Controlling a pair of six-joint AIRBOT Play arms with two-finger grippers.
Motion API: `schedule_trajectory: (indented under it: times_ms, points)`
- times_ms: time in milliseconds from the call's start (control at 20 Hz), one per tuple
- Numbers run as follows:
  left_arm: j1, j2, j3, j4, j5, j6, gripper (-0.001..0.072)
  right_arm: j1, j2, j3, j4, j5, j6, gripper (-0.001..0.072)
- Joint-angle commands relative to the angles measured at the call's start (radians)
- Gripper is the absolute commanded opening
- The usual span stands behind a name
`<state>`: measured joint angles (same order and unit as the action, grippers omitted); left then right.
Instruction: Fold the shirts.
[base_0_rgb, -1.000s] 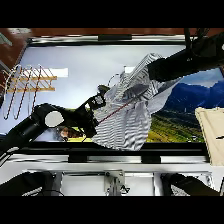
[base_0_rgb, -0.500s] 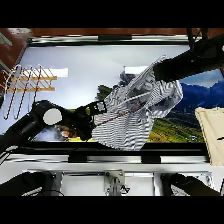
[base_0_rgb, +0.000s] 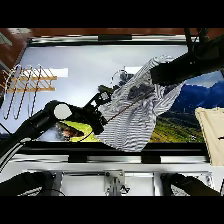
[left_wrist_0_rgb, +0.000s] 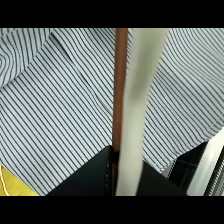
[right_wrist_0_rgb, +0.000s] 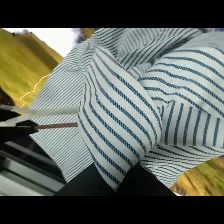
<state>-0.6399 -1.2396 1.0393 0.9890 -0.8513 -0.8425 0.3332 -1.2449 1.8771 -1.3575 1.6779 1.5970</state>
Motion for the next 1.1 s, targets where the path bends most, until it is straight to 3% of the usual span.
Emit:
schedule_trajectory:
  times_ms: [0,150,200,250,300,450,650,700,750,850,950,1050]
  points:
    - [0.004,-0.023,0.002,-0.103,0.087,-0.018,0.0048,0.001,0.0,0.0,0.11,0.102,0.045,0.0087]
    - [0.004,-0.022,0.003,-0.107,0.088,-0.017,0.0048,0.001,0.0,0.0,0.162,0.107,0.056,0.009]
    - [0.006,-0.021,0.003,-0.107,0.088,-0.017,0.0048,0.0,0.0,0.0,0.149,0.092,0.056,0.0215]
    - [0.006,-0.02,0.003,-0.107,0.088,-0.017,0.0048,0.0,0.0,0.0,0.127,0.076,0.055,0.0416]
    - [0.009,-0.02,0.003,-0.107,0.088,-0.017,0.0048,0.0,0.0,0.0,0.108,0.058,0.056,0.0506]
    - [0.011,-0.02,0.003,-0.107,0.088,-0.018,0.0048,0.0,0.028,0.0,0.056,-0.022,0.063,0.0515]
    - [0.012,-0.014,0.006,-0.107,0.088,-0.014,0.0048,-0.014,0.103,0.0,-0.365,-0.061,0.127,0.0515]
    - [0.013,-0.013,0.011,-0.106,0.086,-0.01,0.0048,-0.049,0.104,0.0,-0.397,-0.052,0.125,0.0515]
    - [0.017,-0.013,0.018,-0.107,0.082,-0.006,0.0048,-0.107,0.097,-0.005,-0.364,-0.053,0.113,0.0516]
    - [0.03,-0.013,0.03,-0.107,0.081,-0.006,0.0048,-0.242,0.059,-0.042,-0.193,-0.061,0.083,0.0625]
    - [0.048,-0.013,0.034,-0.107,0.079,-0.007,0.0048,-0.309,0.001,-0.095,-0.055,-0.068,0.044,0.0625]
    - [0.058,-0.013,0.034,-0.107,0.07,-0.006,0.0048,-0.309,-0.061,-0.12,-0.031,-0.133,0.018,0.0625]
